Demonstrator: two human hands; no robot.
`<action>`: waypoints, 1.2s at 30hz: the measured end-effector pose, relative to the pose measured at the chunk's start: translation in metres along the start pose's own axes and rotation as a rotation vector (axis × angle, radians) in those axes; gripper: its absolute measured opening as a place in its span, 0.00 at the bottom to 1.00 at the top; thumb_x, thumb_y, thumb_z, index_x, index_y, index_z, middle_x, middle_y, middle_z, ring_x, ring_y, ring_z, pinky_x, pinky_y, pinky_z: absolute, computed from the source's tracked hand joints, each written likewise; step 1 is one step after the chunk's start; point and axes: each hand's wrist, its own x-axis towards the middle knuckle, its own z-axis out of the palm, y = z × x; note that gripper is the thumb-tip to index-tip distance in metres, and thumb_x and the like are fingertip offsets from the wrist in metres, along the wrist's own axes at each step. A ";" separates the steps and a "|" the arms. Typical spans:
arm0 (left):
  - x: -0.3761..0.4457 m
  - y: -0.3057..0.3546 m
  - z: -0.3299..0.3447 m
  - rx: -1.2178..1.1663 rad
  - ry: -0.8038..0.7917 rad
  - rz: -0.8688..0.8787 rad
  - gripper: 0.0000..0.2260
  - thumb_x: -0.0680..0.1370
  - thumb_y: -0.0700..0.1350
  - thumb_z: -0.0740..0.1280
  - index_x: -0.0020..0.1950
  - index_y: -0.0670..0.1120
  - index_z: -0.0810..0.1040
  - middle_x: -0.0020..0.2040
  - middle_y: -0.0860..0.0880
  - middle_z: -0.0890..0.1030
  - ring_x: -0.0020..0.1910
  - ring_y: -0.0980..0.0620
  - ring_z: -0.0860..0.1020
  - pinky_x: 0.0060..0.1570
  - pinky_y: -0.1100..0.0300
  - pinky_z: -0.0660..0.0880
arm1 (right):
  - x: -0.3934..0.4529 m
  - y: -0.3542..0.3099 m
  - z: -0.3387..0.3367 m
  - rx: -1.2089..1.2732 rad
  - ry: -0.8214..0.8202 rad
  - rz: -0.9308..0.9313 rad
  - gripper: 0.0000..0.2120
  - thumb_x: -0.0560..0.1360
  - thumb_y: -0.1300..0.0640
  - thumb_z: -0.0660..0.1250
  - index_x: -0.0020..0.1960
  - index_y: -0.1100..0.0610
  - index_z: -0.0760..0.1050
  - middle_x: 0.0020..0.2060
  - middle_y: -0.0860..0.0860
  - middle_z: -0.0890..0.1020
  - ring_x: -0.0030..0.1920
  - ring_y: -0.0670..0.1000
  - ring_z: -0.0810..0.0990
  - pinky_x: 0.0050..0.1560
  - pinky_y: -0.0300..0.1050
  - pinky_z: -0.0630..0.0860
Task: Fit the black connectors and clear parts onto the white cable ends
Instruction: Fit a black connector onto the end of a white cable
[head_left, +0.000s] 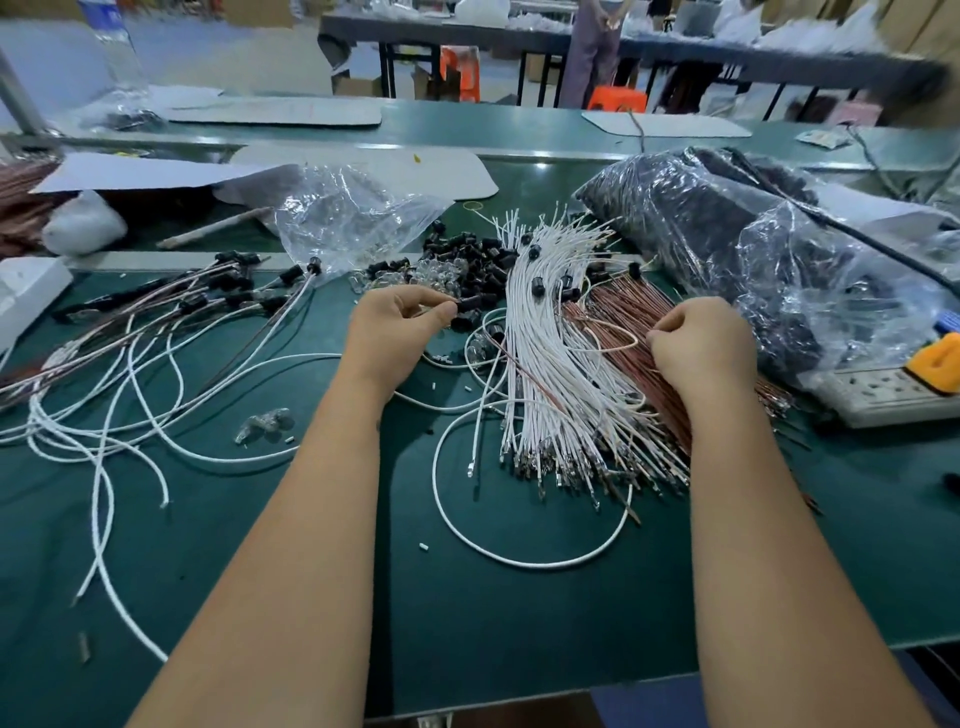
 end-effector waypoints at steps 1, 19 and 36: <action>0.000 0.000 0.000 -0.006 -0.002 -0.002 0.02 0.75 0.44 0.72 0.43 0.48 0.84 0.24 0.55 0.71 0.22 0.60 0.63 0.25 0.72 0.61 | 0.000 0.000 -0.003 0.025 0.035 0.010 0.09 0.75 0.65 0.65 0.38 0.58 0.81 0.39 0.55 0.83 0.31 0.51 0.73 0.28 0.37 0.63; 0.004 0.001 -0.004 -0.247 0.168 -0.050 0.10 0.76 0.37 0.69 0.41 0.51 0.82 0.35 0.56 0.81 0.36 0.61 0.77 0.42 0.68 0.74 | -0.045 -0.123 0.057 0.588 0.061 -0.414 0.16 0.73 0.75 0.56 0.48 0.62 0.79 0.43 0.50 0.76 0.50 0.52 0.76 0.48 0.37 0.69; -0.002 0.000 -0.031 -0.169 0.176 0.019 0.04 0.75 0.41 0.72 0.45 0.50 0.82 0.22 0.61 0.70 0.23 0.61 0.63 0.27 0.70 0.62 | -0.048 -0.112 0.052 0.751 0.063 -0.293 0.07 0.74 0.55 0.72 0.43 0.41 0.80 0.44 0.47 0.71 0.53 0.50 0.68 0.62 0.51 0.67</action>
